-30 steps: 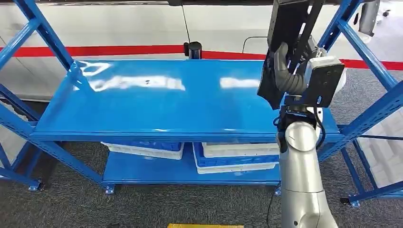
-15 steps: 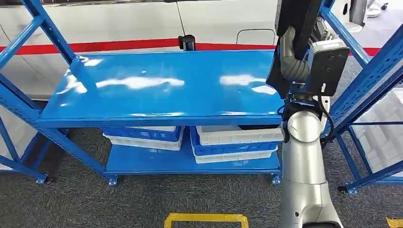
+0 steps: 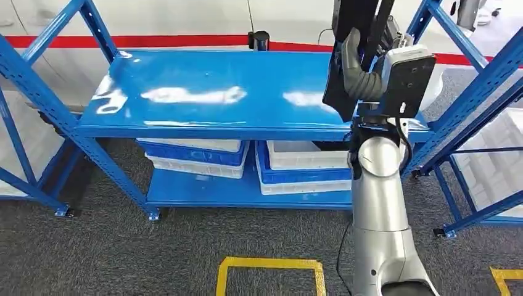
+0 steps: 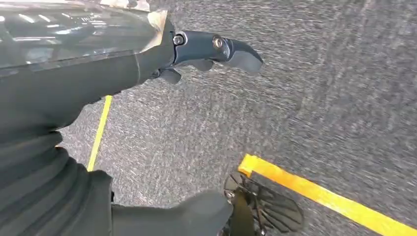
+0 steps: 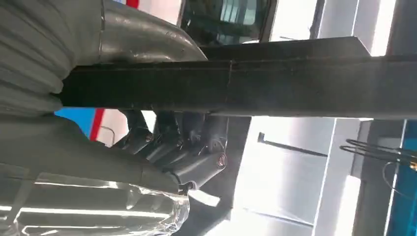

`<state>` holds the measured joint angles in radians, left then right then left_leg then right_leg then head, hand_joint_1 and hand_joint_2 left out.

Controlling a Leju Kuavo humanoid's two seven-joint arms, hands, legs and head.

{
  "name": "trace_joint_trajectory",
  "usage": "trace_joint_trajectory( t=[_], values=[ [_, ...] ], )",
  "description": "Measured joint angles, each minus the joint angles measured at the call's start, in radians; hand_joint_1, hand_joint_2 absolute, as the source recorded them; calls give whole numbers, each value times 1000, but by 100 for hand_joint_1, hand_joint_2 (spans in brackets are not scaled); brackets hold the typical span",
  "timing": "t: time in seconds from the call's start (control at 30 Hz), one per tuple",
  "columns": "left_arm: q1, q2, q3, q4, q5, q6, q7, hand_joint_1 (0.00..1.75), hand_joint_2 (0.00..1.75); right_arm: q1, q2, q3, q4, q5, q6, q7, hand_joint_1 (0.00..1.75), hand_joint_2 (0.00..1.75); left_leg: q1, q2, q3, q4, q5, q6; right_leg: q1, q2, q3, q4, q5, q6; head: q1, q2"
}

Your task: Take the parts from the cabinet and place them on the table.

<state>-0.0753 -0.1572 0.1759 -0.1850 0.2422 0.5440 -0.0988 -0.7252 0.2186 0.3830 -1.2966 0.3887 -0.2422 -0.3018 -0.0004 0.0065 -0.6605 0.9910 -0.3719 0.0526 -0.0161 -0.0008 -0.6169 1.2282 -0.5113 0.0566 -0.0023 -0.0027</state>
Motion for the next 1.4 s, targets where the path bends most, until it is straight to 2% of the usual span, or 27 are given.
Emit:
trace_joint_trajectory(
  t=[0.07, 0.1, 0.2, 0.23, 0.3, 0.33, 0.37, 0.4, 0.47, 0.5, 0.53, 0.57, 0.6, 0.67, 0.73, 0.8, 0.87, 0.9, 0.93, 1.0, 1.03, 1.1, 1.13, 1.23, 1.3, 1.37, 1.4],
  values=[
    [-1, -1, 2, 0, -5, 2, 6, 0, 175, 0, 10, -3, 5, -12, 0, -20, 175, 175, -6, -1, -22, 5, 21, -9, 8, 0, 135, -177, -13, -14, 1, 0],
    [-1, -2, 2, 0, -11, 5, 14, 0, 175, 2, 18, -5, 5, -17, 0, -31, 175, 175, -8, 1, -30, 8, 32, -13, 12, 0, 172, -256, -39, -21, -2, 0],
    [0, -2, 3, 0, -15, 15, 39, 0, 175, 30, 26, -9, 5, -32, -1, -58, 175, 175, -2, 1, -37, -2, 67, -33, 15, 2, 143, -256, -27, -37, -3, 0],
    [2, 1, 3, 0, -20, 19, 47, 0, 175, 42, 26, -11, 6, -37, -7, -66, 175, 175, 6, -2, -45, 4, 54, -38, -8, -2, 144, -258, -14, -49, -1, 0],
    [4, 2, 2, 1, -27, 22, 70, 0, 175, 65, 35, -15, 3, -42, -14, -74, 175, 175, 9, -6, -69, 98, -81, -50, -3, -4, 126, -256, 11, -69, -8, 0],
    [5, 3, 2, 1, -32, 22, 78, 0, 175, 78, 35, -17, -2, -42, -16, -75, 175, 175, 12, -7, -85, 172, -138, -56, -3, -4, 112, -256, 23, -68, -10, 0],
    [4, 4, 2, 1, -37, 21, 86, 0, 175, 96, 35, -18, -12, -42, -17, -76, 175, 175, 14, -7, -98, 249, -176, -62, -3, -4, 98, -254, 35, -67, -10, 0],
    [4, 4, 2, 1, -48, 21, 95, 0, 175, 116, 35, -20, -19, -42, -19, -78, 175, 175, 17, -7, -101, 306, -180, -66, -3, -5, 82, -251, 46, -64, -10, 0],
    [5, 6, -2, 1, -65, 14, 109, 0, 175, 158, 32, -26, -37, -47, -31, -90, 175, 175, 26, -6, -60, 303, -120, -72, -6, -5, 51, -242, 63, -56, -10, 0],
    [4, 8, -4, 1, -75, 8, 111, 0, 175, 181, 30, -30, -50, -47, -37, -93, 175, 175, 31, -6, -10, 248, -89, -76, -9, -5, 35, -235, 68, -49, -10, 0],
    [3, 9, -6, 1, -84, 1, 112, 0, 175, 199, 27, -35, -61, -47, -40, -96, 175, 175, 34, -7, 51, 173, -82, -78, -12, -4, 22, -225, 73, -42, -10, 0],
    [0, 9, -11, 1, -89, -3, 113, 0, 175, 216, 24, -39, -72, -47, -41, -99, 175, 175, 37, -12, 107, 93, -119, -81, -11, -5, 13, -215, 76, -36, -11, 0],
    [0, 9, -18, 0, -99, -11, 113, 0, 175, 232, 19, -44, -84, -47, -45, -103, 175, 175, 27, -20, 141, 37, -138, -75, -7, -4, 2, -207, 81, -28, -10, 0],
    [0, 10, -29, 0, -108, -18, 112, 0, 175, 254, 13, -47, -90, -43, -45, -108, 175, 175, 21, -21, 130, 35, -140, -63, -6, -4, -6, -209, 100, -9, -10, 0],
    [1, 11, -30, 1, -114, -19, 112, 0, 175, 277, 1, -52, -93, -41, -46, -108, 175, 175, 21, -14, 114, 23, -116, -28, -7, -2, -21, -211, 110, 7, -11, 0],
    [0, 13, -32, 1, -117, -22, 106, 0, 175, 294, -8, -58, -99, -41, -46, -108, 175, 175, 17, -9, 84, 22, -89, -1, -12, -1, -62, -143, 25, -14, -3, 0],
    [0, 16, -43, 1, -133, -40, 82, 0, 175, 311, -18, -63, -104, -42, -49, -111, 175, 175, 12, -8, 52, 22, -63, 1, -12, -1, -101, 5, -74, -26, -2, 0],
    [0, 19, -50, 1, -139, -45, 70, 0, 175, 325, -24, -65, -105, -42, -50, -115, 175, 175, 10, -7, 35, 23, -50, 3, -10, 0, -108, 69, -92, -20, -1, 0],
    [-1, 22, -55, 1, -143, -52, 57, 0, 175, 345, -29, -68, -108, -47, -50, -121, 175, 175, 8, -7, 18, 23, -37, 2, -8, 0, -99, 101, -82, -10, 0, 0],
    [-1, 29, -58, 1, -146, -57, 37, 0, 175, 384, -35, -74, -119, -59, -48, -129, 175, 175, 6, -7, -14, 24, -11, -1, -2, 0, -29, 51, -20, 8, 1, 0],
    [-1, 32, -60, 1, -146, -60, 27, 0, 175, 398, -35, -76, -126, -66, -43, -133, 175, 175, 4, -7, -29, 24, 1, -4, 0, 0, 26, -16, -2, 7, 0, 0],
    [-6, 35, -62, 1, -149, -64, 21, 0, 175, 418, -35, -79, -145, -78, -29, -142, 175, 175, -4, -8, -44, 27, 23, -15, 14, -1, 185, -230, -54, -23, 2, 0],
    [-7, 36, -64, 1, -152, -65, 22, 0, 175, 425, -35, -80, -149, -82, -25, -145, 175, 175, -4, -6, -45, 22, 38, -20, 12, 0, 182, -253, -65, -27, -6, 0],
    [-6, 40, -71, 2, -150, -61, 30, 0, 175, 451, -37, -81, -148, -100, -7, -149, 175, 175, 0, -7, -48, -3, 78, -40, 10, 0, 154, -258, -31, -44, -5, 0],
    [-6, 43, -72, 3, -146, -60, 34, 0, 175, 460, -35, -82, -145, -111, 1, -151, 175, 175, 7, -10, -75, 48, -28, -52, -1, -3, 136, -258, -2, -66, -11, 0],
    [-6, 44, -72, 3, -145, -59, 34, 0, 175, 467, -35, -83, -144, -111, 3, -153, 175, 175, 12, -9, -102, 202, -154, -65, 2, -5, 109, -254, 22, -70, -16, 0],
    [-6, 45, -73, 3, -145, -59, 35, 0, 175, 469, -35, -83, -142, -113, 3, -153, 175, 175, 13, -9, -110, 277, -178, -71, 3, -6, 94, -252, 32, -70, -17, 0]
  ],
)
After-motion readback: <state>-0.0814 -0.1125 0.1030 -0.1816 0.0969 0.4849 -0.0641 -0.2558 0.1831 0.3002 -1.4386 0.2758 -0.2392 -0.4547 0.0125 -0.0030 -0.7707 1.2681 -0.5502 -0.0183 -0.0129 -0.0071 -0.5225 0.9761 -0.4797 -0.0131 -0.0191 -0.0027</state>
